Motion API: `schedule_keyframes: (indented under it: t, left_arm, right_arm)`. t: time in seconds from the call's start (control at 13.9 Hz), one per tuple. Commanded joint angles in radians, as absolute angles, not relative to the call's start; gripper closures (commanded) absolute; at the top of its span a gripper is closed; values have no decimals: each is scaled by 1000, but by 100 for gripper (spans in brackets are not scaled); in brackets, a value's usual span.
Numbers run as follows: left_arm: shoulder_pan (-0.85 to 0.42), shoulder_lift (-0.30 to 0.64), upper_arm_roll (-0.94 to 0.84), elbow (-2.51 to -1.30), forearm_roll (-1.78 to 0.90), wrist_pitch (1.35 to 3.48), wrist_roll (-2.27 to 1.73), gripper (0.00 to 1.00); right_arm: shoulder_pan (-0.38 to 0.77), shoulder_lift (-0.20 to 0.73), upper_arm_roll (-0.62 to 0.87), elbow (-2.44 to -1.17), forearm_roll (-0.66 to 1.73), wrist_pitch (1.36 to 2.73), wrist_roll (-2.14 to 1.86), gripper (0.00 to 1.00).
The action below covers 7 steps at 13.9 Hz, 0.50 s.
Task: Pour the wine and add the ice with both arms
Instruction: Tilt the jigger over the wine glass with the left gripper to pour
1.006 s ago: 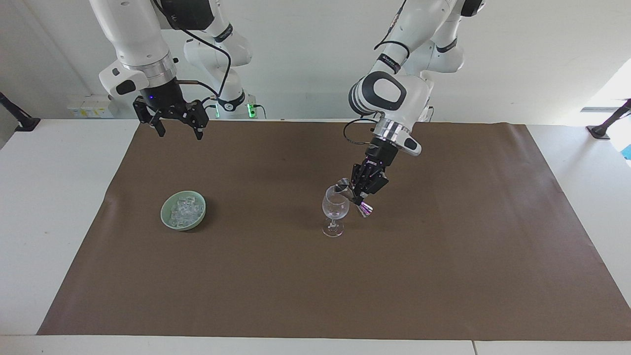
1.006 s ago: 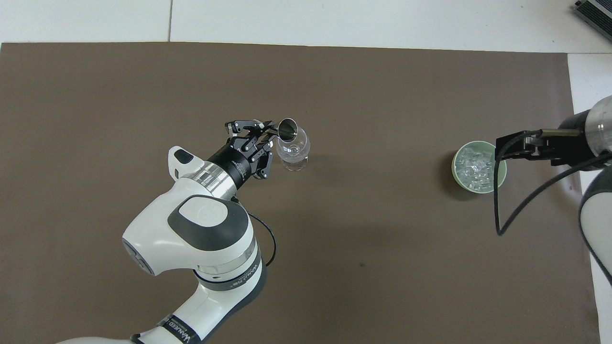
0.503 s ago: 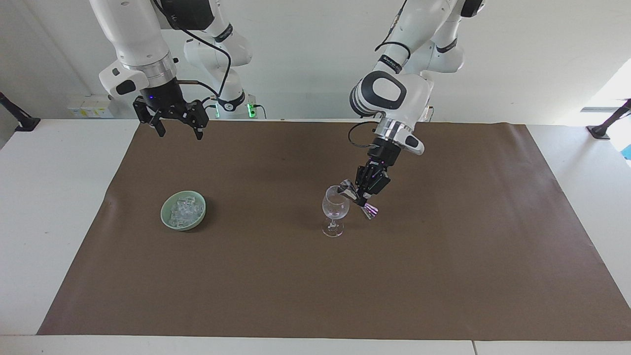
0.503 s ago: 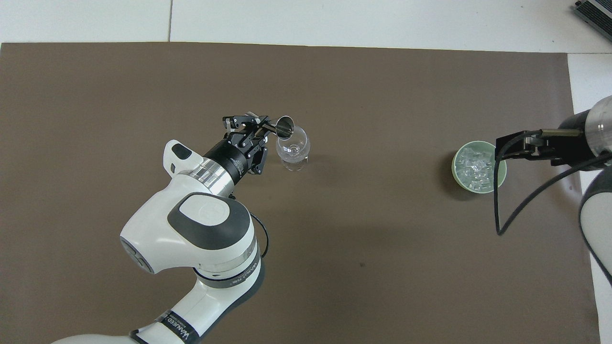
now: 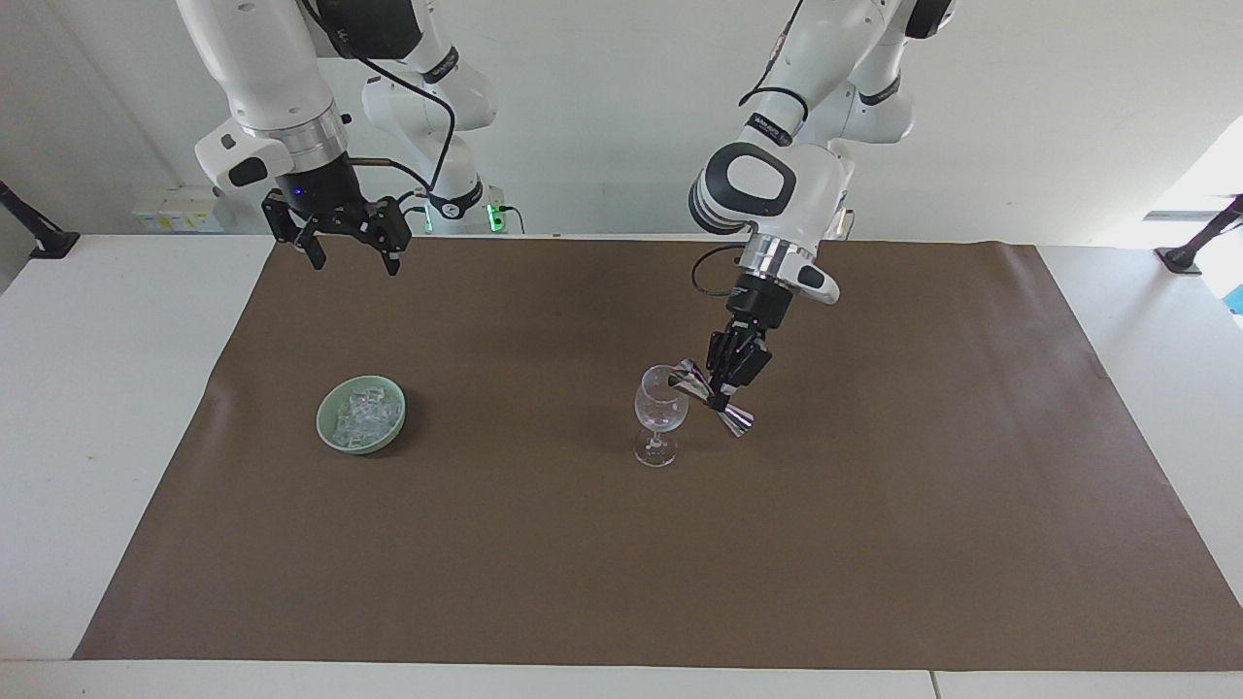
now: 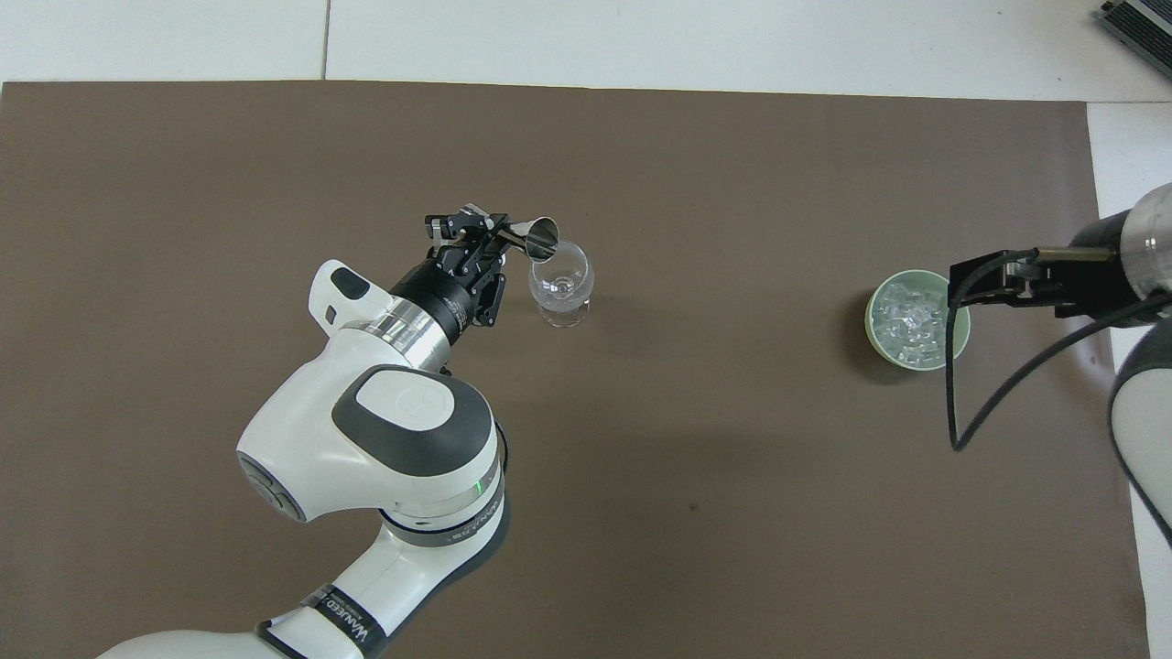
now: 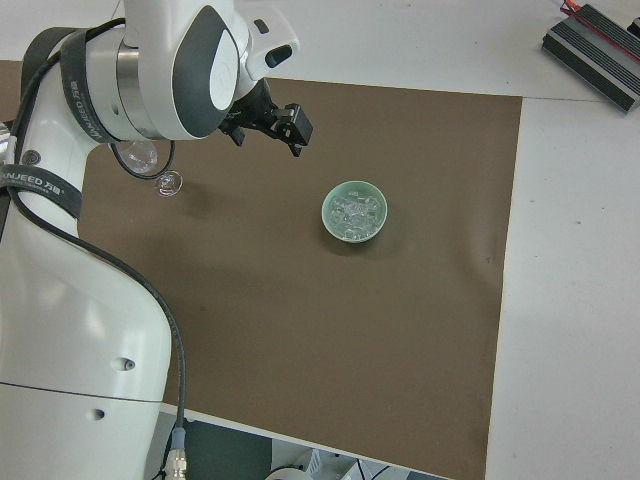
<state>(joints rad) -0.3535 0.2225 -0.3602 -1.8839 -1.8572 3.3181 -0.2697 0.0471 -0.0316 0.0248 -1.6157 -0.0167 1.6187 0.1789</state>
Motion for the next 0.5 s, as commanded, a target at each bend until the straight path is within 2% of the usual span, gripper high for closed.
schedule_keyframes:
  t: [0.0, 0.43]
  left_arm:
    - [-385, 250, -348, -1844, -1833, 3370, -256, 100]
    - [-382, 250, -350, -1851, -1822, 3370, -192, 100]
  right_arm:
    - [43, -34, 28, -1612, -14, 1611, 169, 0]
    - [43, -34, 28, -1612, -14, 1611, 169, 0]
